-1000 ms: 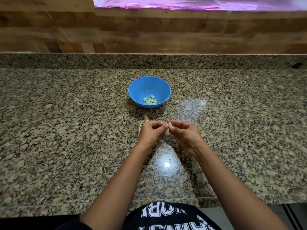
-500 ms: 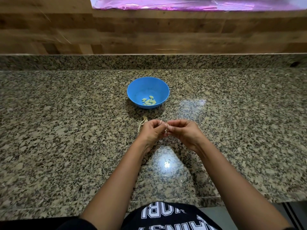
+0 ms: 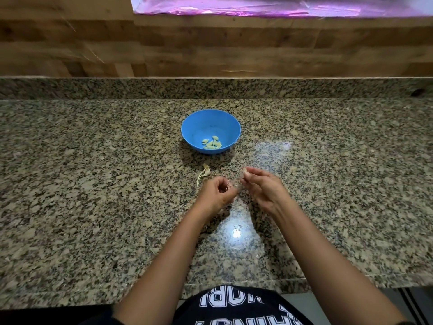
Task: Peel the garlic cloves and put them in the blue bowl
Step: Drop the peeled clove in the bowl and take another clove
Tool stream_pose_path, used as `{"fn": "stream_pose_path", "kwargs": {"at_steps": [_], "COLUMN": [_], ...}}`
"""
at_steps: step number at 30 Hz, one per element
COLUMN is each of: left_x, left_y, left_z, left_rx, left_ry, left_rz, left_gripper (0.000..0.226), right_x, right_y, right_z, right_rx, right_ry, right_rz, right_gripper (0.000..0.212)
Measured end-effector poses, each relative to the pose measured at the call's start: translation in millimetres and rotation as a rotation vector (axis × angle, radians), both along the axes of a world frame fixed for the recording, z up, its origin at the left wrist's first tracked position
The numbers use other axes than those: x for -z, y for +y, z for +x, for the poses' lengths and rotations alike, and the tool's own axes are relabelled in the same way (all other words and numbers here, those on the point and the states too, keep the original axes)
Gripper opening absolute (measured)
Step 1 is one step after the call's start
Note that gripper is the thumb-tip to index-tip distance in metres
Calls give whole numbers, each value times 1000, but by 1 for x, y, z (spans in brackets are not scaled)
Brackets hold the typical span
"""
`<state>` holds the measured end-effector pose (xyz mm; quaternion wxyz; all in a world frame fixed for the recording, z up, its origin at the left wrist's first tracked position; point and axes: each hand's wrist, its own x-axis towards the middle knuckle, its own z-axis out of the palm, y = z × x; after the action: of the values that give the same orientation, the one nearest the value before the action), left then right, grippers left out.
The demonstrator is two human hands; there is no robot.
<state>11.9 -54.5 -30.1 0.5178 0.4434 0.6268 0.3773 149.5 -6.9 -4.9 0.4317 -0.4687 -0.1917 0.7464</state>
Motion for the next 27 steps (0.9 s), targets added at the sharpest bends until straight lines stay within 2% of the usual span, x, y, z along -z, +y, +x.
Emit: {"fn": "stream_pose_path", "kwargs": {"at_steps": [5,9,12,17,21,25,27], "left_x": [-1,-5,-7,-4,-8,-8,-6], "left_y": [3,10,14,19,19,22,23], "left_z": [-2,0,1,0,2,5,6], "left_rx": [-33,-85,-114,-171,-164,-199,-203], "left_ry": [183,179,164,94,129,144,79], "left_rz": [17,80,81,75,87,87,72], "left_gripper": [9,9,19,20,27,15,13], "right_x": [-2,1,1,1,2,3,3], "right_y": [2,-1,-3,-4,-5,-7,-8], "right_z": [4,3,3,2,0,-6,-9], "right_rx": [-80,-150,-169,-135,-124,-154,-143], "right_ry": [-35,-47,-34,-40,-118,-283,-319], "right_rz": [-21,-19,-1,13,57,173,205], "right_gripper": [16,15,19,22,16,11,12]}}
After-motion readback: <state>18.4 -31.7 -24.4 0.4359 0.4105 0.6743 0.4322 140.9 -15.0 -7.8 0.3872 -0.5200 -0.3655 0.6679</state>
